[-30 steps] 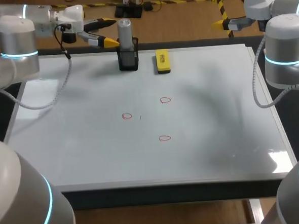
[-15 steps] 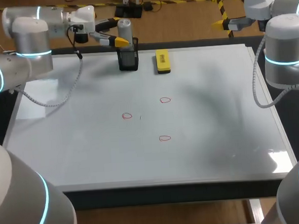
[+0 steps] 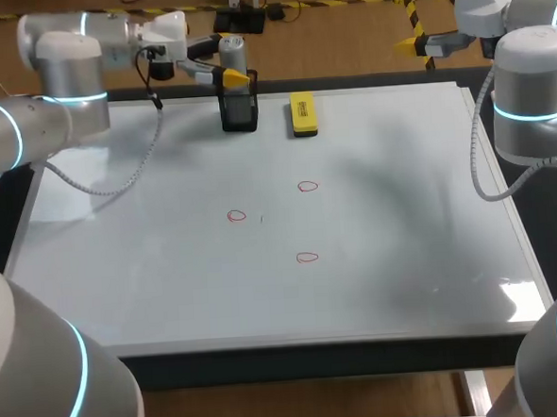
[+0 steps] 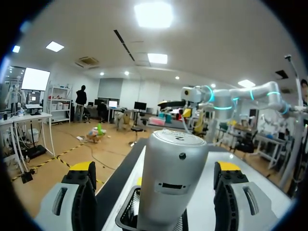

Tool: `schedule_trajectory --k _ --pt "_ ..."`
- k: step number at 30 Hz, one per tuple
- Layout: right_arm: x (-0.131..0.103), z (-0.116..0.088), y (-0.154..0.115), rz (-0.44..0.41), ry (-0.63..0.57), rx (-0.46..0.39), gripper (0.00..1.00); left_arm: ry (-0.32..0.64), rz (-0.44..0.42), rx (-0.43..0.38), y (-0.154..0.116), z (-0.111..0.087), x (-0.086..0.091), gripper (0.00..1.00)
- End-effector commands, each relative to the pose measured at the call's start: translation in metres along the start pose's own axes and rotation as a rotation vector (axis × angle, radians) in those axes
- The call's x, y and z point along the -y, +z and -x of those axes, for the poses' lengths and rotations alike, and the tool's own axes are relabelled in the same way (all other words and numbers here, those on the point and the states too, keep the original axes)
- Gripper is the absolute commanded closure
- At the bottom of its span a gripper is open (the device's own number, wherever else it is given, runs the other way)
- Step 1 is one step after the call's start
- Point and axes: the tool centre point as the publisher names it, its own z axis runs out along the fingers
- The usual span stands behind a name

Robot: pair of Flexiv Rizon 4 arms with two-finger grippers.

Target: Pick up the inspection probe, press it on each red-marked spot on the whiteboard one by one, put down the probe, pick up the eraser, and wipe off all the red marks.

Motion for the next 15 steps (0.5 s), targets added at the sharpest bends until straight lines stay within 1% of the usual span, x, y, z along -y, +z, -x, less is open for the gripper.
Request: schedule_trajectory --k 1,2,3,5,6,7,15 --pt "0.0000 0.0004 0.0001 -0.001 0.000 -0.001 0.00 0.001 -0.004 0.000 0.0015 0.0012 -0.0017 0.02" --pt "0.0000 0.0004 0.0001 -0.001 0.000 -0.001 0.00 0.001 -0.005 0.000 0.0015 0.0011 -0.0016 0.13" --pt "0.0000 0.0004 0.0001 -0.001 0.000 -0.001 0.00 0.001 -0.006 0.001 0.0015 0.0010 -0.0016 0.32" --pt "0.0000 0.0004 0.0001 -0.001 0.000 -0.001 0.00 0.002 -0.007 0.001 0.0003 0.0007 -0.0017 0.56" --pt "0.0000 0.0004 0.0001 -0.001 0.000 -0.001 0.00 0.004 -0.008 0.002 -0.0001 0.0007 -0.0018 0.80" --pt "0.0000 0.0004 0.0001 -0.001 0.000 -0.001 0.00 0.010 -0.008 -0.003 -0.0007 0.0003 -0.0017 1.00" --pt "0.0000 0.0004 0.0001 -0.001 0.000 -0.001 0.00 0.033 -0.022 -0.012 -0.0038 -0.0024 0.0053 1.00"
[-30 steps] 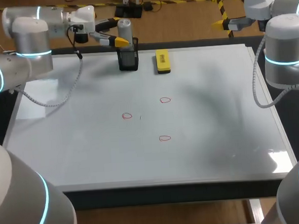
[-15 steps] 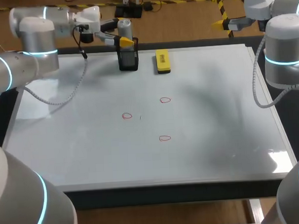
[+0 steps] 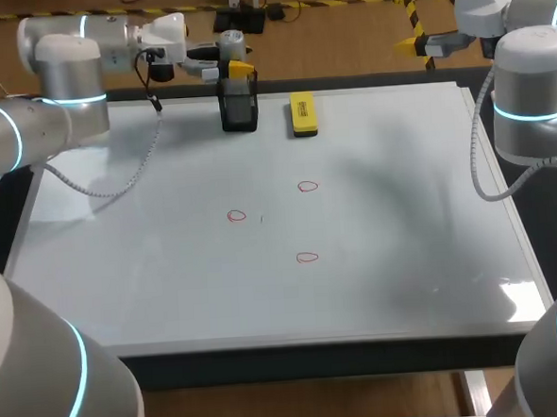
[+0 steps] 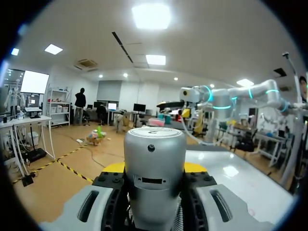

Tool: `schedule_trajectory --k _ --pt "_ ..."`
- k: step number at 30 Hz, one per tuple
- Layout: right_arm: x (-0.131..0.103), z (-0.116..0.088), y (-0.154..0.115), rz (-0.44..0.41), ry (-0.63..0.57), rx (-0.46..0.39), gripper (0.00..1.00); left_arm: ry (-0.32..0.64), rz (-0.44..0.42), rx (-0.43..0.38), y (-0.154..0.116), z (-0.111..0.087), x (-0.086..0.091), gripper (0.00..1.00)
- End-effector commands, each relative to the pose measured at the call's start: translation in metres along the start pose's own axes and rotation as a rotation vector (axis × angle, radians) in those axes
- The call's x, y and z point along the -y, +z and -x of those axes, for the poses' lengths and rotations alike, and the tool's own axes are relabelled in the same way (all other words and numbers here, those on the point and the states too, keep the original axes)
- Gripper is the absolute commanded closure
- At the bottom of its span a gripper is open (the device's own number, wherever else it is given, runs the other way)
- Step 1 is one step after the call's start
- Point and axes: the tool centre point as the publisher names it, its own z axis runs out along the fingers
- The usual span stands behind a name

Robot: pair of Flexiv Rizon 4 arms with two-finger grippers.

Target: Pick up the inspection probe, press it on each red-marked spot on the whiteboard one by one, put down the probe, pick up the eraser, and wipe off all the red marks.

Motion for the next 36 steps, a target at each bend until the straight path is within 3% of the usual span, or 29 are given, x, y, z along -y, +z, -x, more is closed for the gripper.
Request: schedule_trajectory --k 1,20,36 --pt "0.000 0.000 0.000 -0.001 0.000 -0.001 0.00 0.009 -0.005 -0.006 -0.003 -0.001 0.005 1.00" --pt "0.000 0.000 0.000 -0.001 0.000 -0.001 0.00 0.044 -0.001 0.038 -0.010 -0.010 0.052 1.00" --pt "0.000 0.000 0.000 -0.001 0.000 -0.001 0.00 0.054 -0.054 0.016 -0.016 -0.016 0.094 1.00"
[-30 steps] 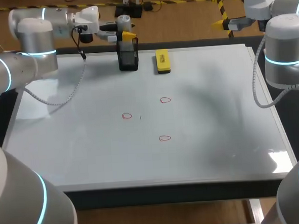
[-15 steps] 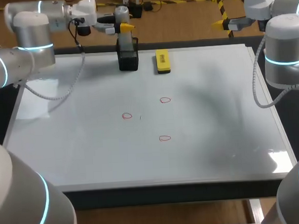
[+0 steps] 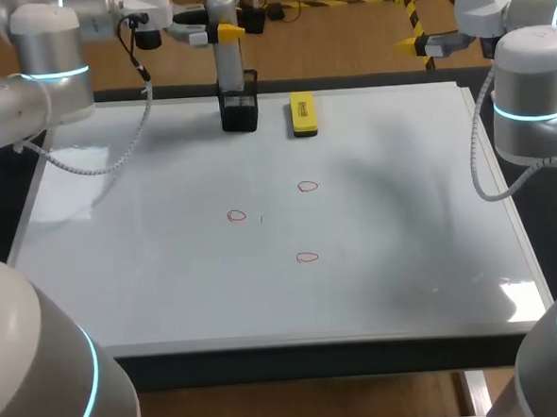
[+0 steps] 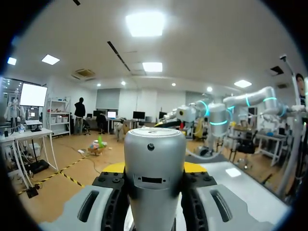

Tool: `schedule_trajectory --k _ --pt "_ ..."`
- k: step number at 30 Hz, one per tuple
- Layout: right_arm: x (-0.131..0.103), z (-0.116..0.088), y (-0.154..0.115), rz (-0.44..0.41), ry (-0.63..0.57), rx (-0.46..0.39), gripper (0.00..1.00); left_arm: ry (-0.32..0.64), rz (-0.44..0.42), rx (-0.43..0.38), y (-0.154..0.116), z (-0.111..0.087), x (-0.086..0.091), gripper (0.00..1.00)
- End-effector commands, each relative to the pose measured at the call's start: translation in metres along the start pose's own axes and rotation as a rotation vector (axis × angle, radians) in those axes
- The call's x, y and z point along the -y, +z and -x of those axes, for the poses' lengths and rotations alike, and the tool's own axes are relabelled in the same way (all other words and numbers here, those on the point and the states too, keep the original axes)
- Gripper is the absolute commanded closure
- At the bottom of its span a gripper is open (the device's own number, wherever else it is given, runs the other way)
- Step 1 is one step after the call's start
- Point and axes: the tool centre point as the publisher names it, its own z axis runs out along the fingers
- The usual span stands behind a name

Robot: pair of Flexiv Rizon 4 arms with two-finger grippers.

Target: Pick up the inspection probe, press it on each red-marked spot on the whiteboard one by one, put down the probe, pick up the eraser, and wipe off all the red marks.

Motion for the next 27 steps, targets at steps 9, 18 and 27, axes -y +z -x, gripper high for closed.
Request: schedule_trajectory --k 9,18,27 --pt "0.000 0.000 0.000 -0.001 0.000 -0.001 0.00 0.014 -0.010 0.071 -0.012 -0.010 0.041 1.00" --pt "0.000 0.000 0.000 -0.001 0.000 -0.001 0.00 0.044 -0.013 0.169 -0.047 -0.022 0.059 1.00" --pt "0.000 0.000 0.000 -0.001 0.000 -0.001 0.00 0.098 -0.013 0.270 -0.086 -0.043 0.052 1.00"
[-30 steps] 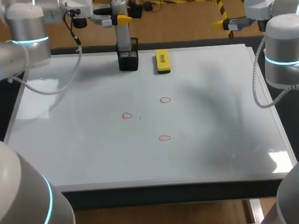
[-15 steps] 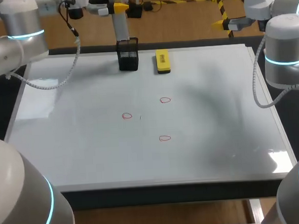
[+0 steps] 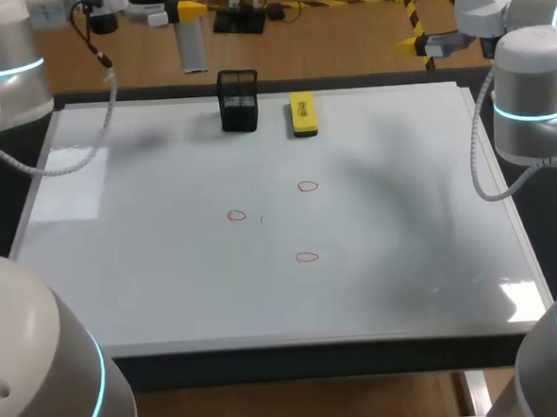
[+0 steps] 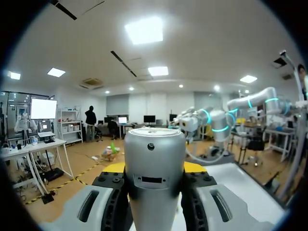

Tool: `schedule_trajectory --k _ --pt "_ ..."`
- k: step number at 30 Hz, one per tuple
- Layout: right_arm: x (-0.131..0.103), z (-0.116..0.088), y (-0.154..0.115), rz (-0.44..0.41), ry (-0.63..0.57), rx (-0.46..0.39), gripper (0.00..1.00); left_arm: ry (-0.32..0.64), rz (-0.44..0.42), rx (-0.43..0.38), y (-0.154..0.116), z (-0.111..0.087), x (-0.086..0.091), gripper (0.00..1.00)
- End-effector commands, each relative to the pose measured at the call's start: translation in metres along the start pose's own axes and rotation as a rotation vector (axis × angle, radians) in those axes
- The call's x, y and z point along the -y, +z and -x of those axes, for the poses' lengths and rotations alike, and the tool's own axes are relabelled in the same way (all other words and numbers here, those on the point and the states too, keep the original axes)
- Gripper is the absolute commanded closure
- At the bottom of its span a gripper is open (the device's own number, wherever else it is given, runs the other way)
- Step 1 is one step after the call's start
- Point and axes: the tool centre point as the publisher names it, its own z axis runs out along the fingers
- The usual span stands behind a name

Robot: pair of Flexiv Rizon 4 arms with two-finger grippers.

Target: Pick up the inspection probe, press it on each red-marked spot on the whiteboard one by one, put down the probe, pick up the eraser, and wipe off all the red marks.

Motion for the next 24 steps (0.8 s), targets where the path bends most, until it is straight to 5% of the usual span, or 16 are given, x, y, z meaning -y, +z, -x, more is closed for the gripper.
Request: schedule_trajectory --k 1,24 --pt "0.000 0.000 0.000 -0.001 0.000 -0.001 0.00 0.025 -0.008 0.168 -0.023 -0.027 0.000 1.00" --pt "0.000 0.000 0.000 -0.001 0.000 -0.001 0.00 -0.053 -0.001 0.294 -0.095 -0.058 -0.055 1.00"
